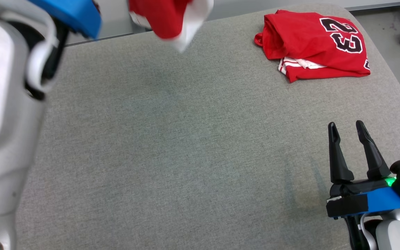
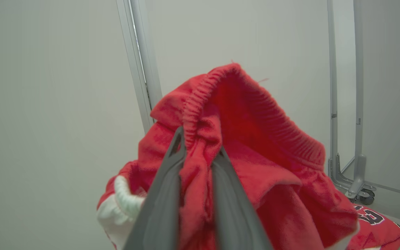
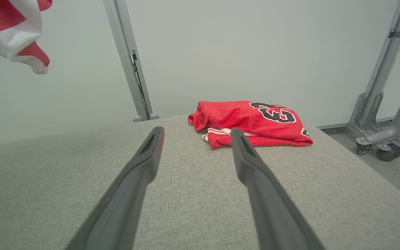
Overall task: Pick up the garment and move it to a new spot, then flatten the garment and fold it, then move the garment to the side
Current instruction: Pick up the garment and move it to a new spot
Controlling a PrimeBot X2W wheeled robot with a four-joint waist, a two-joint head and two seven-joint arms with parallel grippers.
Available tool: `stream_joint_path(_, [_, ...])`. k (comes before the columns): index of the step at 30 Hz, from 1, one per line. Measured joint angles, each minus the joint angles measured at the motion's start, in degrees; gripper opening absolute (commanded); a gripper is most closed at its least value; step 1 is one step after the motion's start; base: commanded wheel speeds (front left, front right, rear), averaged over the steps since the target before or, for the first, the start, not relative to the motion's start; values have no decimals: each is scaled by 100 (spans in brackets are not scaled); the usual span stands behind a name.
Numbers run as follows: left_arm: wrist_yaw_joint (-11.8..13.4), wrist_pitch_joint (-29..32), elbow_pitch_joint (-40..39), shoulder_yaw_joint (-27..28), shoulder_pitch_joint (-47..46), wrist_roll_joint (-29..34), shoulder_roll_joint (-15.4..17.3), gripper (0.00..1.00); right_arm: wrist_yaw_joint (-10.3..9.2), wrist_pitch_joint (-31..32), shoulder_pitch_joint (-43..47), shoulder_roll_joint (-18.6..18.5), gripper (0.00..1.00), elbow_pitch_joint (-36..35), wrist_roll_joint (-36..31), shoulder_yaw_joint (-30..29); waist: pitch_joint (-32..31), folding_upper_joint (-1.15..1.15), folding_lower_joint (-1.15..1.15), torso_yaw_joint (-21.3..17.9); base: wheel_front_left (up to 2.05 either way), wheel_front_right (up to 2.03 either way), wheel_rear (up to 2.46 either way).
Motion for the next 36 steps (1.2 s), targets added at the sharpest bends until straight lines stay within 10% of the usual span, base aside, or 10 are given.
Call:
stream_joint_path(18, [356,-1033,1040,-642,3181,-312,-522,0,0,24,5,3,100,177,-71,38,-232,0,0,271,0,0,0])
stream_joint_path(19, [365,-1096,1094,-676,3289,-328,-568,23,0,40,34,3,100,181,-73,35,-250,0,0,297,0,0,0])
stream_joint_path(20, [390,-1178,1134,-684,3375,-346,-609,100,-1,53,55,2,100,186,-79,37,-271,0,0,330,0,0,0])
stream_joint_path(36, [862,-2017,311,-326,3745,-114,-584,100,0,231,310,4,100,180,-224,-110,-876,0,0,1161,0,0,0])
